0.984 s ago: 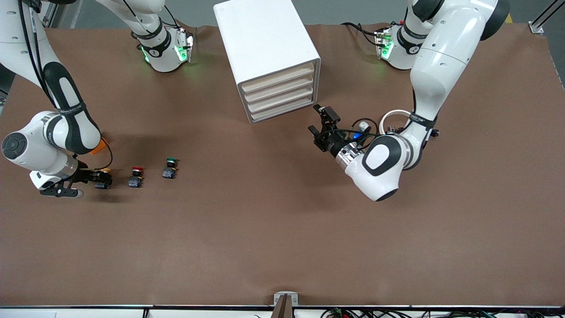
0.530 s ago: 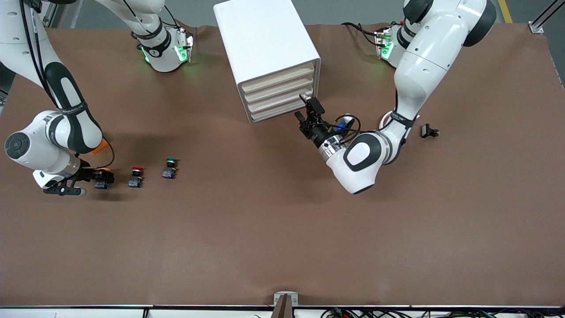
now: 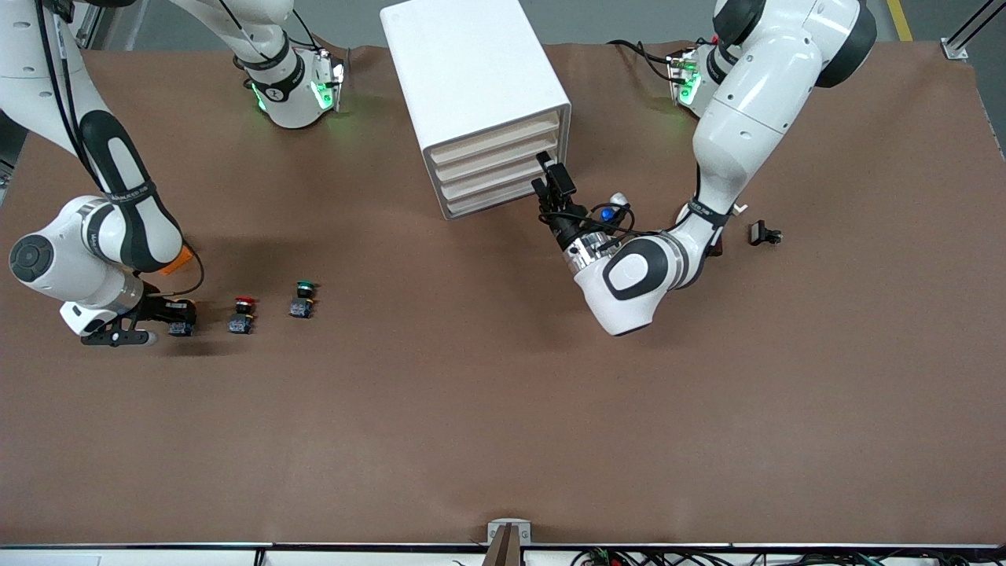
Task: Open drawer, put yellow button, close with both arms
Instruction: 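Grasp the yellow button with the right gripper while the left gripper grips the drawer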
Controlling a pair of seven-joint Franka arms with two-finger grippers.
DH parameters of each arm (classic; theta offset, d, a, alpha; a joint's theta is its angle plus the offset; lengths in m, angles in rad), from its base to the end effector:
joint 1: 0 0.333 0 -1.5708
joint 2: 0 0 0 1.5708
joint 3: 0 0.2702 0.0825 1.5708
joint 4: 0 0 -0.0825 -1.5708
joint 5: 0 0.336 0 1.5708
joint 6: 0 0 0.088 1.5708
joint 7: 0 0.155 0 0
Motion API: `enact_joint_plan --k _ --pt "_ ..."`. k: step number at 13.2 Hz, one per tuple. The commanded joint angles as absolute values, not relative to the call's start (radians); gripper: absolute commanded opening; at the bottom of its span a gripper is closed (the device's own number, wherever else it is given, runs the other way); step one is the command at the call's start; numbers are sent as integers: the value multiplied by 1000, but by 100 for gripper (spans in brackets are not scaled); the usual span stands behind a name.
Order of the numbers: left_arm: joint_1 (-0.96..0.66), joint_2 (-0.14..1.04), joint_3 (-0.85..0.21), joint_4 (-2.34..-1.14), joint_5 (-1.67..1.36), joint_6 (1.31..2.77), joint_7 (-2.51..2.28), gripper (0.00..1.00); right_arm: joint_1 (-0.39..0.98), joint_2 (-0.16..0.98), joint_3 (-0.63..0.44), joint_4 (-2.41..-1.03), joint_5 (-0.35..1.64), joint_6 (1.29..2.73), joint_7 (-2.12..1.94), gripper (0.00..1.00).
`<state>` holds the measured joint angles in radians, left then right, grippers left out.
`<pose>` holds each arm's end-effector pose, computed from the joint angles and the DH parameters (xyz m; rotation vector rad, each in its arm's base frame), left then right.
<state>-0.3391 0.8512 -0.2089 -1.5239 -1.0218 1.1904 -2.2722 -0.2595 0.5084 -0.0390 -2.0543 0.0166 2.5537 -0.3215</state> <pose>0.3670 -0.3831 0.2136 -0.9716 -1.4720 1.5832 0.5189 -0.1605 0.1372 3.1347 0.0219 -0.0174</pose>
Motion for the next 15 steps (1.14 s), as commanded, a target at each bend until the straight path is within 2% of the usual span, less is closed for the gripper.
enact_joint_plan --k 1,2,5,9,15 --pt "-348 841 -212 -1561 -1040 1175 -2310 100 -268 492 -34 -2068 29 2554 -342 0" --pt "-350 838 -212 -1571 -1037 1175 -2325 100 -267 491 -34 -2066 29 2554 -341 0" --pt "-350 830 -212 -1603 -1029 1164 -2359 60 -265 483 -31 -2048 32 2537 -336 0" --pt "-356 793 -210 -1644 -1026 1161 -2364 56 -262 476 -32 -1950 156 2341 -305 0" --pt "-371 770 -210 -1671 -1014 1146 -2368 56 -193 396 -31 -1945 175 2261 -53 0"
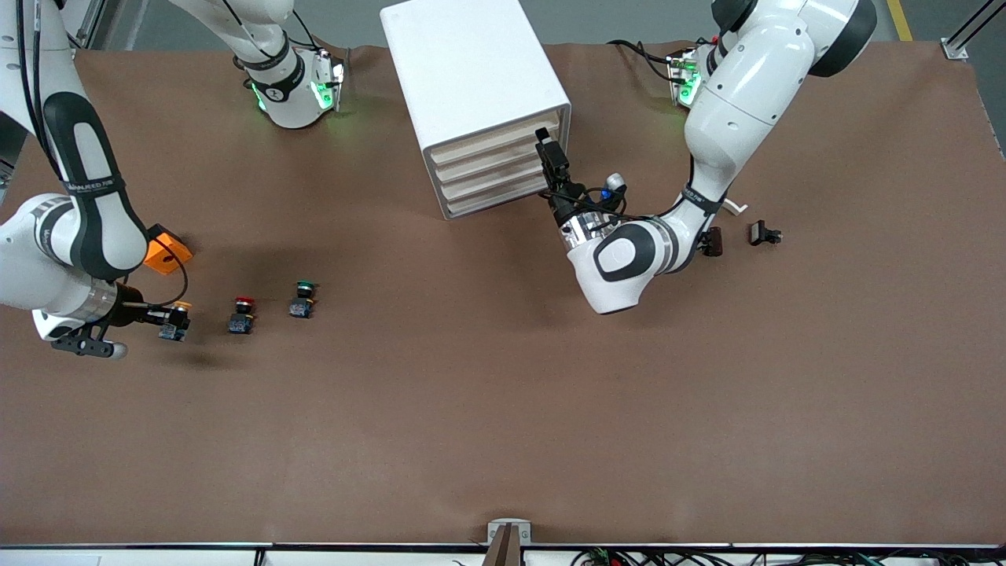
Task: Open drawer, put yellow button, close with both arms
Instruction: 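Pull the drawer open with the left gripper while the right gripper lifts the button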
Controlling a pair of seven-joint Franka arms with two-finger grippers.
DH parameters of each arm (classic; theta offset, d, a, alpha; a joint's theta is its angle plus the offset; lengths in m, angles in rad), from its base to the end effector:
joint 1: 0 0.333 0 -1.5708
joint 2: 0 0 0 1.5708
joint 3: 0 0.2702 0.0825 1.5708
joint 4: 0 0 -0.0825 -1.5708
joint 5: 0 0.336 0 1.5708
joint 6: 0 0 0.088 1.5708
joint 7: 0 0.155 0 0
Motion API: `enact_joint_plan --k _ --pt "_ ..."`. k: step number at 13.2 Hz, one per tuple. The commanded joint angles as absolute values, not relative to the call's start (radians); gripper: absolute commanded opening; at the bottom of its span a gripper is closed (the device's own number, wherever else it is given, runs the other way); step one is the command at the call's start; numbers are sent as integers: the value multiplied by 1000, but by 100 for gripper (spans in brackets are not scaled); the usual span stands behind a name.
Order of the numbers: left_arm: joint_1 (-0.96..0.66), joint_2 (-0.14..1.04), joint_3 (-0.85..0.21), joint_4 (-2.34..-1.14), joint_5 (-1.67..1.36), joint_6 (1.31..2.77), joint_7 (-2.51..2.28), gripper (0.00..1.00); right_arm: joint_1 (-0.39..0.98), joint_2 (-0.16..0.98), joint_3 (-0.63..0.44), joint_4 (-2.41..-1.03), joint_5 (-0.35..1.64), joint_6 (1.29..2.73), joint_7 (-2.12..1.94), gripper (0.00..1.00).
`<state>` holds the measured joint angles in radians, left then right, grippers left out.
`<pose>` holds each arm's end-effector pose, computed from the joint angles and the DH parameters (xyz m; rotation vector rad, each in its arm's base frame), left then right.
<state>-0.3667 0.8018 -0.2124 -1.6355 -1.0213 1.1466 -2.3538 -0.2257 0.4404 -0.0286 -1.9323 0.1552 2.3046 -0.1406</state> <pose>0.3277 -0.3823 0.2164 -0.8650 -1.3973 1.4730 0.5446 -0.1327 0.1980 -3.0119 0.3316 0.0704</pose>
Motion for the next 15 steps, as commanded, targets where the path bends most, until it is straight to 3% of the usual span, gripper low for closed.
enact_joint_plan --k 1,6,10,12,15 --pt "-373 770 -210 -1671 -1003 1146 -2379 56 -174 378 -31 -1944 175 2231 6 0" --pt "-402 772 -209 -1678 -996 1149 -2379 54 -16 325 -34 -1893 161 2114 343 0" --pt "-422 775 -210 -1686 -997 1154 -2379 40 92 327 -34 -1858 138 2085 573 0" --pt "-429 773 -210 -1692 -997 1154 -2379 22 136 333 -34 -1806 137 2030 688 0" --pt "-431 778 -209 -1692 -997 1154 -2382 10 185 336 -32 -1758 140 1977 796 0"
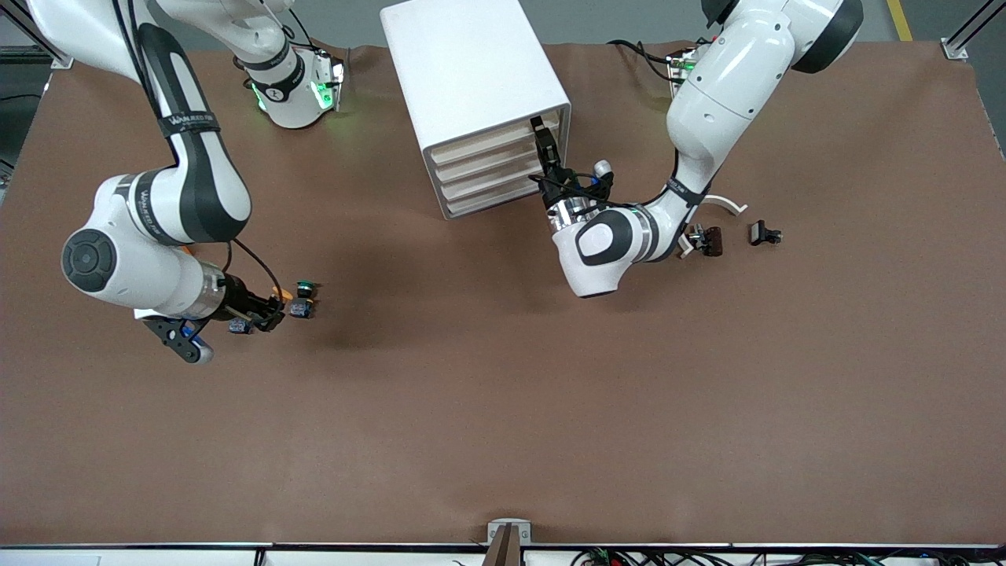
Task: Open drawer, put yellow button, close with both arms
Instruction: 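Pull the drawer open with the left gripper while the right gripper lifts the button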
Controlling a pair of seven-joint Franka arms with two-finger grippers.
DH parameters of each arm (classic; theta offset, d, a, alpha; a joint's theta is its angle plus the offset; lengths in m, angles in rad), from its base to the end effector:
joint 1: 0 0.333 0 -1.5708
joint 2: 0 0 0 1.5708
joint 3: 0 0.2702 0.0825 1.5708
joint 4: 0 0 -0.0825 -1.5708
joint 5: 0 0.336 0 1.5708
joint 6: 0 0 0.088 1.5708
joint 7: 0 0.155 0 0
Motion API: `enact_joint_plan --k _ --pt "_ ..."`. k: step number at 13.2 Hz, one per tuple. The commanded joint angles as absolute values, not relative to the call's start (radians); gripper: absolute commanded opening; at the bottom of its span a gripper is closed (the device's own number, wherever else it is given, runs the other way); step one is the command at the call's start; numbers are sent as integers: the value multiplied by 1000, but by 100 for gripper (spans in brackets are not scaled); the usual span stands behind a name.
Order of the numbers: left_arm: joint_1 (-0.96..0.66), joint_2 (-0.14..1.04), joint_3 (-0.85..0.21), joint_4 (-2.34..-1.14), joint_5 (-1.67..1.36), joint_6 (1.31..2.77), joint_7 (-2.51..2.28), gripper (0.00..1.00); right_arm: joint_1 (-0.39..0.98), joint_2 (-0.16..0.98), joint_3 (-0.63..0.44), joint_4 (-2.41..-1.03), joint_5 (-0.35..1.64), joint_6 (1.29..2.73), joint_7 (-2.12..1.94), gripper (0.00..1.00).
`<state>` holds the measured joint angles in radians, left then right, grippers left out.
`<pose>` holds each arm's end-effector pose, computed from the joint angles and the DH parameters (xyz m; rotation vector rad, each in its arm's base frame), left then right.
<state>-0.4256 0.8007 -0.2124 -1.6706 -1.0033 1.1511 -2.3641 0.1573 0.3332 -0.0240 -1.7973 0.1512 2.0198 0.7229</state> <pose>0.2954 -0.3946 0.2067 -0.8676 -1.3578 1.3903 0.5587 0.0907 0.2900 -2.8989 0.9961 0.2334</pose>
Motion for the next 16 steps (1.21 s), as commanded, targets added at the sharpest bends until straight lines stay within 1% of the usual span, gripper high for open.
enact_joint_plan --k 1,7,9,12,16 --pt "-431 779 -209 -1690 -997 1154 -2382 9 216 334 -32 -1753 140 1965 846 0" --pt "-422 779 -199 -1678 -996 1157 -2382 9 333 337 -32 -1573 146 1806 1098 0" --pt "-417 776 -195 -1672 -994 1157 -2382 10 362 337 -31 -1536 149 1767 1152 0" --pt "-405 775 -172 -1648 -965 1157 -2385 10 385 337 -31 -1508 150 1738 1206 0" --pt "-362 776 -170 -1620 -953 1157 -2394 10 474 337 -31 -1477 152 1736 1370 0"
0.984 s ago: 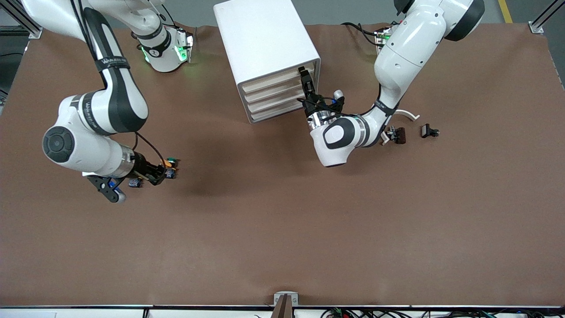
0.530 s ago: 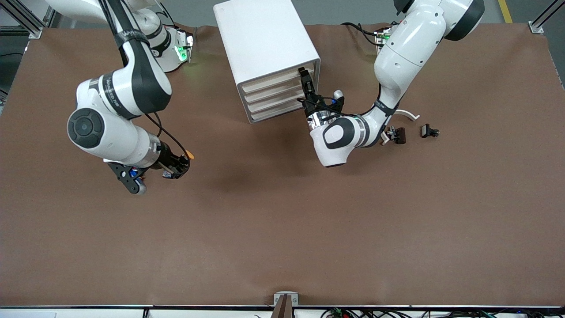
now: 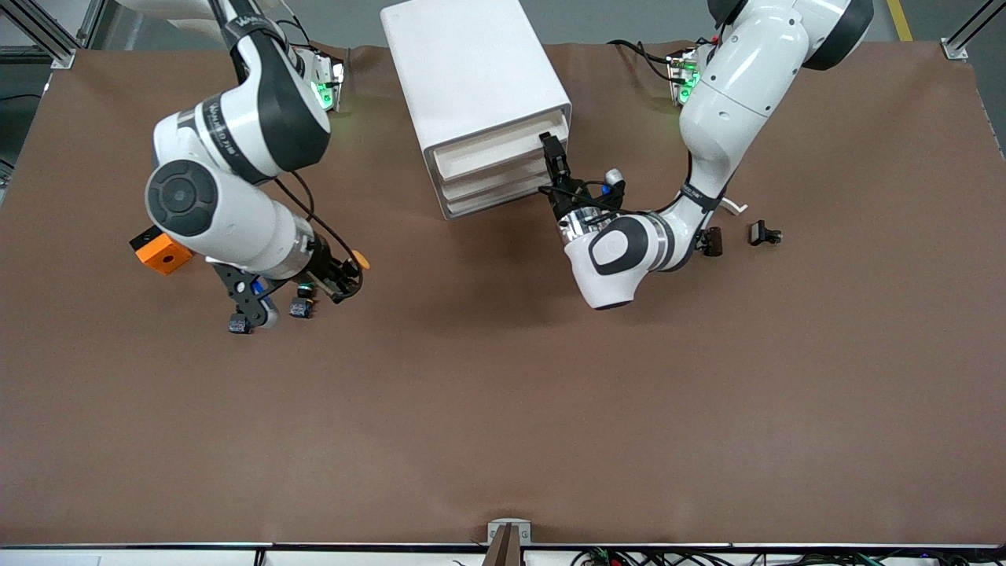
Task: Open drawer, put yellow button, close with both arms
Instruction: 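Carry the yellow button over the open drawer with the right gripper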
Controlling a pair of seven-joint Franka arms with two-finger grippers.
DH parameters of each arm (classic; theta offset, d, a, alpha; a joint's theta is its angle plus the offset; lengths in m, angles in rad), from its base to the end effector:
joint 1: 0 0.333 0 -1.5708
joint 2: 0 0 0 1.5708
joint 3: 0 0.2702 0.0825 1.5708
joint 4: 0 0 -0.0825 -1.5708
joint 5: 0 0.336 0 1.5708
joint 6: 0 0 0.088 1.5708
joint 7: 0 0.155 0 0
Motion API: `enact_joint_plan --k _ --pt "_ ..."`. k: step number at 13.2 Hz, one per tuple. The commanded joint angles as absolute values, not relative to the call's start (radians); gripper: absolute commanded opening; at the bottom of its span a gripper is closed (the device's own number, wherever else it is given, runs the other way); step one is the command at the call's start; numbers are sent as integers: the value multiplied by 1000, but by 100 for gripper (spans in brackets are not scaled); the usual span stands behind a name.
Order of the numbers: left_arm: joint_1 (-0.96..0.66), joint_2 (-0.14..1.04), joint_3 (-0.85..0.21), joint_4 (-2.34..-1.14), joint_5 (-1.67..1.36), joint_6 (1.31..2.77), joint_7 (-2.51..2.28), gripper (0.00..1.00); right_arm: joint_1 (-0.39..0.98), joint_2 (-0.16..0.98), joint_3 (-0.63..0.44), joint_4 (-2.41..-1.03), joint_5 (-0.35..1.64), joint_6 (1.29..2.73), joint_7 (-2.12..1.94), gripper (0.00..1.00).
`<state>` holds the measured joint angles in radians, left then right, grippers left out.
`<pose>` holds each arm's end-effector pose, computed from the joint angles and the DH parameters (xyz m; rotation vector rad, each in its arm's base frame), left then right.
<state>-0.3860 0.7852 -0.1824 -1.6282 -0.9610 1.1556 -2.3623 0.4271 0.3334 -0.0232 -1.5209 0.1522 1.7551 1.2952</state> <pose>0.3306 -0.3738 0.2126 -0.9022 -1.4491 1.3869 0.5291 0.2498 0.3850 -2.7843 1.3895 0.2664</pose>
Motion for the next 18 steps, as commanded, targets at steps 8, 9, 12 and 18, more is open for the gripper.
enact_joint_plan --k 8,9,12,18 --pt "-278 781 -172 -1580 -865 1157 -2395 10 615 334 -29 -1470 150 1692 1645 0" --pt "-269 781 -170 -1580 -862 1157 -2393 10 645 334 -29 -1460 144 1668 1693 0" --pt "-241 788 -172 -1542 -828 1157 -2393 10 731 333 -31 -1451 143 1634 1823 0" --pt "-195 796 -172 -1499 -793 1149 -2391 13 874 337 -32 -1436 137 1647 2084 0"
